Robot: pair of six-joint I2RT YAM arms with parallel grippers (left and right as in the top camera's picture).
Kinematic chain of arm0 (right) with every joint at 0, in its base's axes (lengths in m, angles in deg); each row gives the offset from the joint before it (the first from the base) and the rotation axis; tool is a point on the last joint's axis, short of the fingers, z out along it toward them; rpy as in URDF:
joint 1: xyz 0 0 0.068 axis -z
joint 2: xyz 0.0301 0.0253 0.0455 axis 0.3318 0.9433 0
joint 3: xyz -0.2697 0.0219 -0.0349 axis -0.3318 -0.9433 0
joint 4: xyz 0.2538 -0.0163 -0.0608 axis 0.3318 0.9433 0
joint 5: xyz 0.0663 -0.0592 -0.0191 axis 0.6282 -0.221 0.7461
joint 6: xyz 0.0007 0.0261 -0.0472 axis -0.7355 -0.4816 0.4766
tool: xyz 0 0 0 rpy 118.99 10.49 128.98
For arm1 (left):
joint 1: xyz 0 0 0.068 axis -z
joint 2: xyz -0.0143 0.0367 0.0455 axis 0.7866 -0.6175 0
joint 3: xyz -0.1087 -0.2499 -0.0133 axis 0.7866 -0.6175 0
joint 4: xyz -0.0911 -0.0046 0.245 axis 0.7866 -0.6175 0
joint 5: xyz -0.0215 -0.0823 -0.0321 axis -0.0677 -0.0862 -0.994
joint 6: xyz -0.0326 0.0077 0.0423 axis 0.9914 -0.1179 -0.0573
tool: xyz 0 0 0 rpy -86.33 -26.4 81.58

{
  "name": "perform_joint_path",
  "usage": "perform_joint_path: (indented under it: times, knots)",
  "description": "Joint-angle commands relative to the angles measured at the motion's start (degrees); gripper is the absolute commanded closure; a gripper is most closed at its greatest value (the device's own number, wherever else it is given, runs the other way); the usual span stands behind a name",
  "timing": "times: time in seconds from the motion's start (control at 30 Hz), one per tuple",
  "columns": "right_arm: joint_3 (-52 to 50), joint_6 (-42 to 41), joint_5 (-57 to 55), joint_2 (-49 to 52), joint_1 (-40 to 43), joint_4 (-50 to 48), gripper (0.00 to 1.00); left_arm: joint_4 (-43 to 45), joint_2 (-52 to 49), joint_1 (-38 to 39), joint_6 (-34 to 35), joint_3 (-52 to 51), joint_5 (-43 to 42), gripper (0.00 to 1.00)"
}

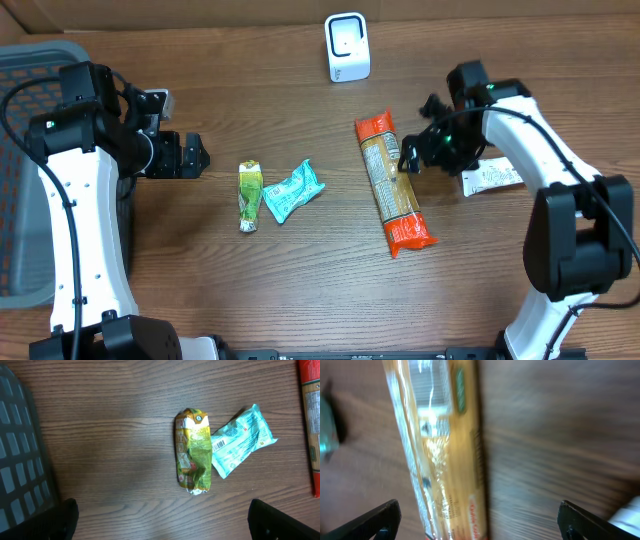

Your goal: Scan the item barcode

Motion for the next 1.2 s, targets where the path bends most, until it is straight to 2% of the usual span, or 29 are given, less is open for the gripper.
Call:
perform_joint_path:
  times: [0.0,0.17,0.5,0.67,0.77,0.9,0.97,1.03,1.1,1.13,1.17]
  knots:
    - [-3.0,3.7,6.6,1.7,-1.3,-1.7,0.0,0.1,0.4,0.1,-1.3,0.2,-0.9,0.0]
    - [-9.7,3.7,6.5,2.2,-2.4,-7.3,0.0,0.1,0.4,0.1,-1.3,0.2,-0.9,0.0]
    - [-14.4,3.5,9.0,2.3,-2.4,-14.1,0.0,0.1,0.4,0.1,-1.3,0.2,-0.9,0.01]
    - [-17.1,3.4,9.8,2.3,-2.4,-15.1,0.04,0.1,0.4,0.1,-1.3,0.2,-0.9,0.0]
    - [-18.8,1.2,9.9,2.3,-2.5,-16.9,0.17,0.1,0.4,0.1,-1.3,0.2,-0.9,0.0]
    - [-22.8,-2.7,9.9,2.3,-3.0,-22.5,0.26,0.1,0.4,0.1,-1.3,0.2,-0.9,0.0]
    - [-24.5,-3.1,10.0,2.3,-3.1,-24.5,0.37,0.1,0.4,0.1,-1.3,0.2,-0.9,0.0]
    - [-24.9,-3.1,10.1,2.3,-3.1,-24.9,0.57,0.1,0.4,0.1,-1.3,0.2,-0.9,0.0]
    - [-24.8,-4.6,10.4,2.2,-3.1,-25.0,0.72,0.1,0.4,0.1,-1.3,0.2,-0.9,0.01]
    - [-24.5,-5.0,10.7,2.2,-3.0,-25.0,0.78,0.1,0.4,0.1,-1.3,0.2,-0.9,0.0]
    - [-24.2,-5.0,11.1,2.2,-2.9,-24.9,0.8,0.1,0.4,0.1,-1.3,0.2,-0.9,0.0]
